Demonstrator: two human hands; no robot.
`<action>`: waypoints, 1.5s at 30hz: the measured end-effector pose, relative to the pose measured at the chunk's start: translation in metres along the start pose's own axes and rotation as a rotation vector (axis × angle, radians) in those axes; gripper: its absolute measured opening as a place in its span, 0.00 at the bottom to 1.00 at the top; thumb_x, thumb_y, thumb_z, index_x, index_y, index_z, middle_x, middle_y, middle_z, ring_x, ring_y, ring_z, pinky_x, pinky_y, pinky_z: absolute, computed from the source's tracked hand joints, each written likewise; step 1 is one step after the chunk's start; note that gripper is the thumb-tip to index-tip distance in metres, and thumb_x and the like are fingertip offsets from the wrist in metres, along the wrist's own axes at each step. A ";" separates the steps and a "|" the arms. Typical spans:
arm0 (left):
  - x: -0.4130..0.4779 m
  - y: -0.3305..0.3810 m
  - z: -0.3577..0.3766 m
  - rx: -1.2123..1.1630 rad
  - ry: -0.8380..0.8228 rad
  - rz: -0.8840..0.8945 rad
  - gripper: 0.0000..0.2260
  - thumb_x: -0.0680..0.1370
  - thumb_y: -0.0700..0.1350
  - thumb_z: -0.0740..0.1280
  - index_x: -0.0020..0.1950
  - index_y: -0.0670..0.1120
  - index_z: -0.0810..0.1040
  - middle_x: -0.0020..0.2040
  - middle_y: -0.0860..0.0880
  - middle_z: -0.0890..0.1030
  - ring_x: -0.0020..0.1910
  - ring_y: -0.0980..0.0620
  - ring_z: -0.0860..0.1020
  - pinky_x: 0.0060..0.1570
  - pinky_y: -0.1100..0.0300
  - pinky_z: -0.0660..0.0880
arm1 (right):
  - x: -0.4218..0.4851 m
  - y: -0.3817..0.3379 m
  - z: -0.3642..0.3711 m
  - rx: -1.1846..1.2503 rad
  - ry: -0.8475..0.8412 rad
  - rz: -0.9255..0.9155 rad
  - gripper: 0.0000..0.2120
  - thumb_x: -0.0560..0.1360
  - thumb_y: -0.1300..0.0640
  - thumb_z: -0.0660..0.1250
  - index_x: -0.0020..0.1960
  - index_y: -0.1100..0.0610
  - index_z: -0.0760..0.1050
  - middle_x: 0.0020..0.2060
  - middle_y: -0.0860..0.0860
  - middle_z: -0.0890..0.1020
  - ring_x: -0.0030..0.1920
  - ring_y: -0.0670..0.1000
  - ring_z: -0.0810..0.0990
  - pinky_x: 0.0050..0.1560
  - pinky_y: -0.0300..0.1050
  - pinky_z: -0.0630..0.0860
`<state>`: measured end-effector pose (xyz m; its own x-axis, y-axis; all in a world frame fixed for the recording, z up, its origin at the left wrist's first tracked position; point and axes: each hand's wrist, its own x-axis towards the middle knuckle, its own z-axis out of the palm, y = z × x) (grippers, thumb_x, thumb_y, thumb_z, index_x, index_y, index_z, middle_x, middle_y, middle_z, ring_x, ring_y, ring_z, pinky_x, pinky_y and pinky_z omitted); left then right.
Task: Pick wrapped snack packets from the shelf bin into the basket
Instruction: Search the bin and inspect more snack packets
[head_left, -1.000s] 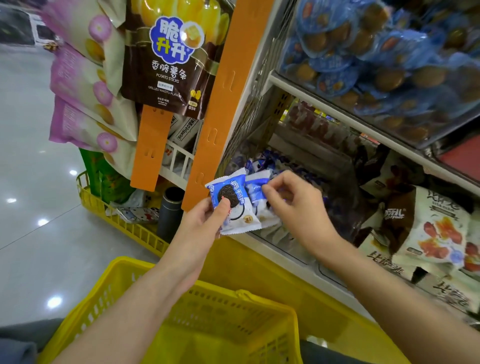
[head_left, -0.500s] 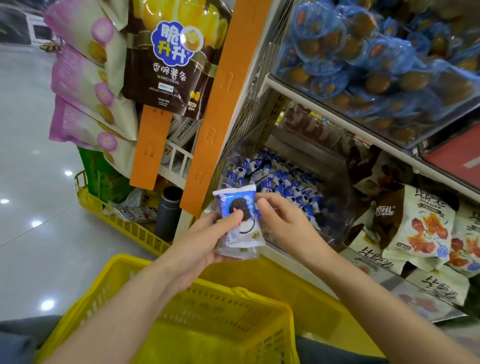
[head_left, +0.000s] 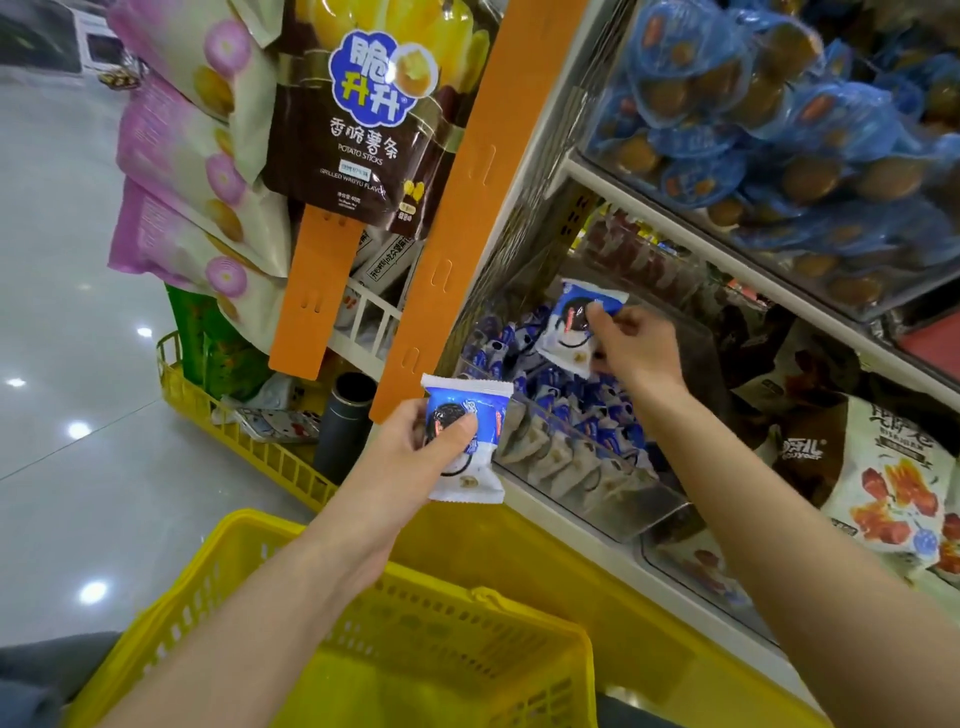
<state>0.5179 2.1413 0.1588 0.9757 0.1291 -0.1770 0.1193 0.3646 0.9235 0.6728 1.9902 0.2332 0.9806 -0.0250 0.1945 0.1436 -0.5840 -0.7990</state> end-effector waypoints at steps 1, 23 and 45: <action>0.000 0.001 0.000 0.005 0.006 0.013 0.11 0.76 0.48 0.65 0.58 0.48 0.74 0.53 0.48 0.82 0.55 0.49 0.79 0.62 0.46 0.71 | 0.012 0.004 0.006 -0.030 -0.007 0.046 0.12 0.76 0.51 0.65 0.38 0.57 0.74 0.36 0.56 0.81 0.40 0.56 0.82 0.50 0.55 0.79; 0.010 0.009 -0.009 0.040 0.069 0.073 0.13 0.76 0.49 0.66 0.60 0.49 0.72 0.53 0.51 0.81 0.49 0.58 0.80 0.47 0.63 0.78 | 0.058 0.032 0.076 -0.356 -0.236 0.088 0.13 0.74 0.56 0.69 0.34 0.64 0.77 0.40 0.63 0.82 0.33 0.54 0.81 0.49 0.50 0.80; -0.001 -0.028 0.007 0.240 -0.009 -0.020 0.10 0.76 0.43 0.67 0.56 0.51 0.72 0.53 0.51 0.80 0.46 0.61 0.80 0.41 0.67 0.75 | -0.117 0.037 0.023 0.223 -0.502 -0.078 0.05 0.74 0.62 0.66 0.45 0.52 0.76 0.38 0.49 0.81 0.36 0.41 0.78 0.36 0.36 0.77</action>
<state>0.5146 2.1244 0.1352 0.9742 0.1154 -0.1940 0.1778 0.1371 0.9745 0.5666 1.9906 0.1681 0.9014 0.4329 0.0065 0.1898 -0.3816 -0.9046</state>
